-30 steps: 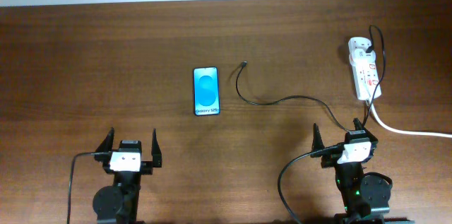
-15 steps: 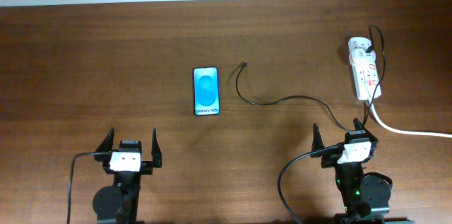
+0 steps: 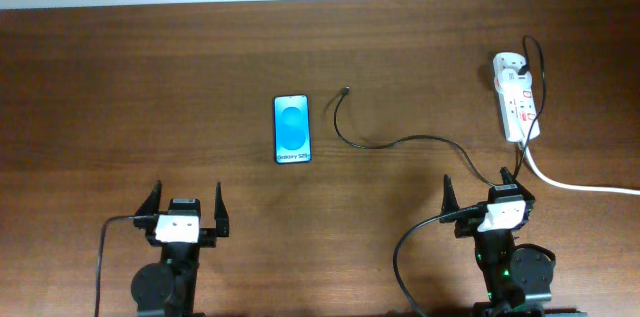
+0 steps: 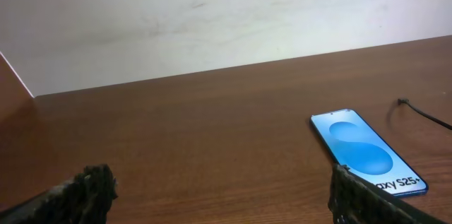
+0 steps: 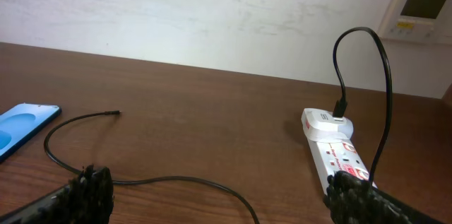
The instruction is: Plug charger to phone and switch on socket
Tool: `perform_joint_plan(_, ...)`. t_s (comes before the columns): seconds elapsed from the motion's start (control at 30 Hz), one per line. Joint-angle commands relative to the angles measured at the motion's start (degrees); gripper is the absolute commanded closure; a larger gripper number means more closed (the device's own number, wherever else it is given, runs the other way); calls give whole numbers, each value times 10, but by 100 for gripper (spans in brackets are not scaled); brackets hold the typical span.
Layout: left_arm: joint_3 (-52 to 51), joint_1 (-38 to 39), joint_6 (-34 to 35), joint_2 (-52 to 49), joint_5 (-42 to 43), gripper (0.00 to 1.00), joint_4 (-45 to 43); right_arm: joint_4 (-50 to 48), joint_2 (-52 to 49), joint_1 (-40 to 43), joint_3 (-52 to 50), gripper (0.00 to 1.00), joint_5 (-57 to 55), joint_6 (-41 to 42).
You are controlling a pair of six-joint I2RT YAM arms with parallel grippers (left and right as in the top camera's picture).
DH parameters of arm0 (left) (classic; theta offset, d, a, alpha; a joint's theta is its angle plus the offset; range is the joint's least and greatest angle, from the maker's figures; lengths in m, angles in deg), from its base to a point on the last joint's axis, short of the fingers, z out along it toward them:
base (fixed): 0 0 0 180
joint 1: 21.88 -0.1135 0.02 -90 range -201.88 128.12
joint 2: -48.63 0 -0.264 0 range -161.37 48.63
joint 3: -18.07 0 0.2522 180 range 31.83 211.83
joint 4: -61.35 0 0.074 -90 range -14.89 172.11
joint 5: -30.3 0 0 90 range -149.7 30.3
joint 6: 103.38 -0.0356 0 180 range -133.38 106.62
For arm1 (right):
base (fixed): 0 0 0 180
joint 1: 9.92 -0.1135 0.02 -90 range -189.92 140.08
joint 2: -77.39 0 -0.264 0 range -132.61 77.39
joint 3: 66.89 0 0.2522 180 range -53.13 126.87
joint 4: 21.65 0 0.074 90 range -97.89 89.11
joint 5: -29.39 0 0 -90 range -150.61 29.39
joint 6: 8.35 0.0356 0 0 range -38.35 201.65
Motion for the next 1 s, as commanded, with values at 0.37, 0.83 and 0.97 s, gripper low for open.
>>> perform_joint_plan(0.37, -2, -3, 25, 5, 11, 1, -1, -23, 4, -3, -3, 2, 50, 1)
perform_joint_plan(0.83, 399, -3, 39, -485, 159, 1, 87, 71, -183, -3, 231, 2, 137, 48)
perform_joint_plan(0.97, 668, -3, 38, -704, 183, 1, 304, 229, -343, -3, 416, 2, 139, 48)
